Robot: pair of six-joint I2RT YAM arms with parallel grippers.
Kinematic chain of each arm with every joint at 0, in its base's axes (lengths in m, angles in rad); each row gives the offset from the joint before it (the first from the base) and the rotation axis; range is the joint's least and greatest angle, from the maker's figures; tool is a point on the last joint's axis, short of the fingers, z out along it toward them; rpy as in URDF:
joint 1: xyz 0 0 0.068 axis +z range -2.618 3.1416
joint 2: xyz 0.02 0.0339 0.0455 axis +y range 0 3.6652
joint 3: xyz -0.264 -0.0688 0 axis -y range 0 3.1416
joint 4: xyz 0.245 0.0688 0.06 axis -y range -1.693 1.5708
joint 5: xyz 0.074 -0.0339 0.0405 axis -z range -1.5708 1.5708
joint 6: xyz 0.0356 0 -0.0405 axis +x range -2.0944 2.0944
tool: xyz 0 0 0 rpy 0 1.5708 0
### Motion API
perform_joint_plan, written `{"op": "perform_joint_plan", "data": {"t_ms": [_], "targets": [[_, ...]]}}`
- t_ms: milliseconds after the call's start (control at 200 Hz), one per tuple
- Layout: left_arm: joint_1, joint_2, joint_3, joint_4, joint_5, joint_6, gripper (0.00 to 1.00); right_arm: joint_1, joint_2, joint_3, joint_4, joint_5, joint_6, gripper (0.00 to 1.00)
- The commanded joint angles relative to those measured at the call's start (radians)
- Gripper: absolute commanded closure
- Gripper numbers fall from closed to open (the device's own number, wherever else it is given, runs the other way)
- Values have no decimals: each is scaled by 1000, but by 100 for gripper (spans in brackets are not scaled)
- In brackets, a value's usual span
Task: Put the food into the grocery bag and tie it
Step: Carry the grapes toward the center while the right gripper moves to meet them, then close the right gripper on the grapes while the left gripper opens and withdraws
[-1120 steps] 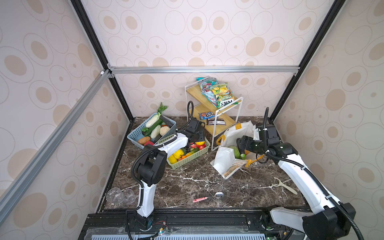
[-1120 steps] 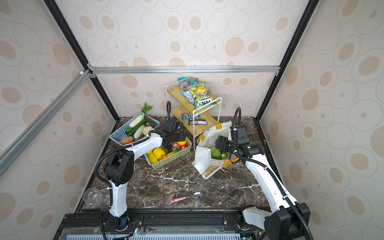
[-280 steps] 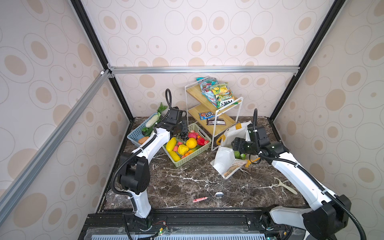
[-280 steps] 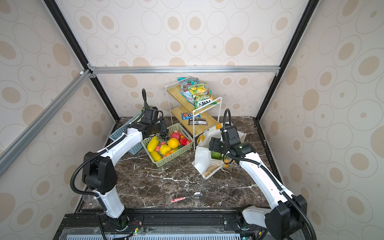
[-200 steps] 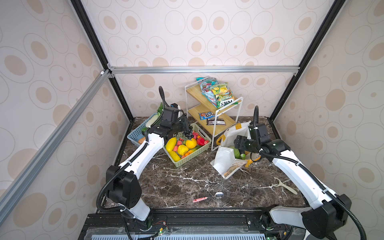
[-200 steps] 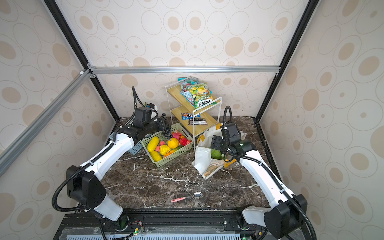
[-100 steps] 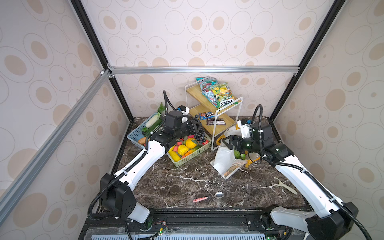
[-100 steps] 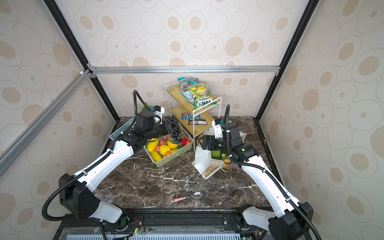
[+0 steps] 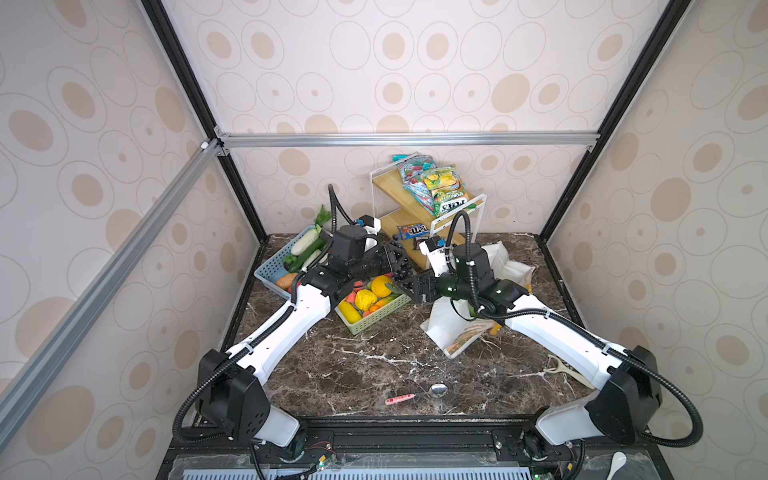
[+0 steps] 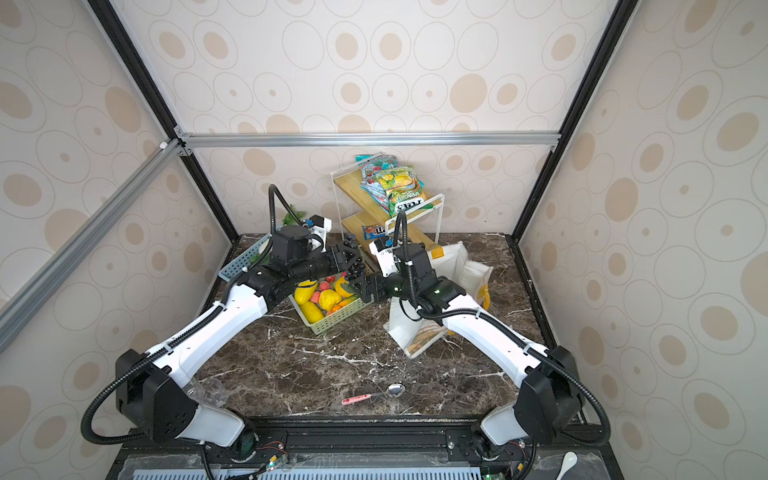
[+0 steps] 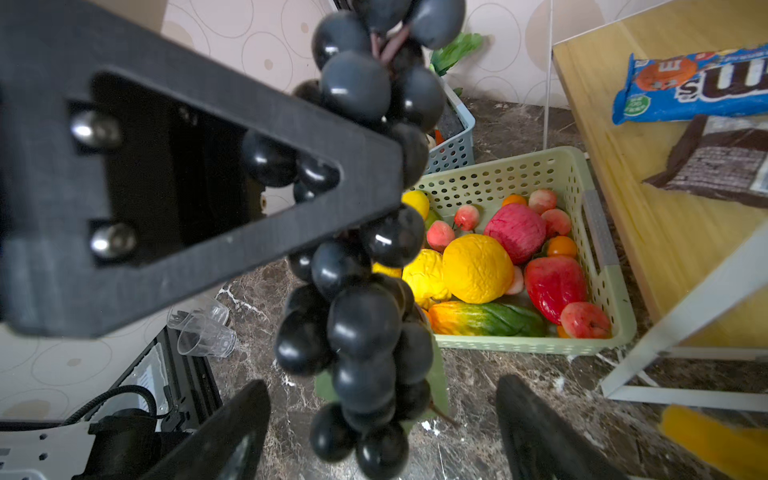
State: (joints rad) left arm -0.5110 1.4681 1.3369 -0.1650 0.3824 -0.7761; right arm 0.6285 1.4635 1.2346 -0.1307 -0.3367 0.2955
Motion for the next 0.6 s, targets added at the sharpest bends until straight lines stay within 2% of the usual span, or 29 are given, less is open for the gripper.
{"op": "perform_joint_plan", "data": {"t_ms": [0,180,390,595], "targets": [[-11,-27,0,38,21,-22,66,8,20,41,87,4,-34,12],[-15,-12,1,44,32,-29,66,10,52,51,130,2,-14,24],[-14,-4,1,50,30,-26,66,11,51,48,132,-8,8,52],[-15,-8,-8,42,-6,-20,62,12,56,54,116,-15,72,62]]}}
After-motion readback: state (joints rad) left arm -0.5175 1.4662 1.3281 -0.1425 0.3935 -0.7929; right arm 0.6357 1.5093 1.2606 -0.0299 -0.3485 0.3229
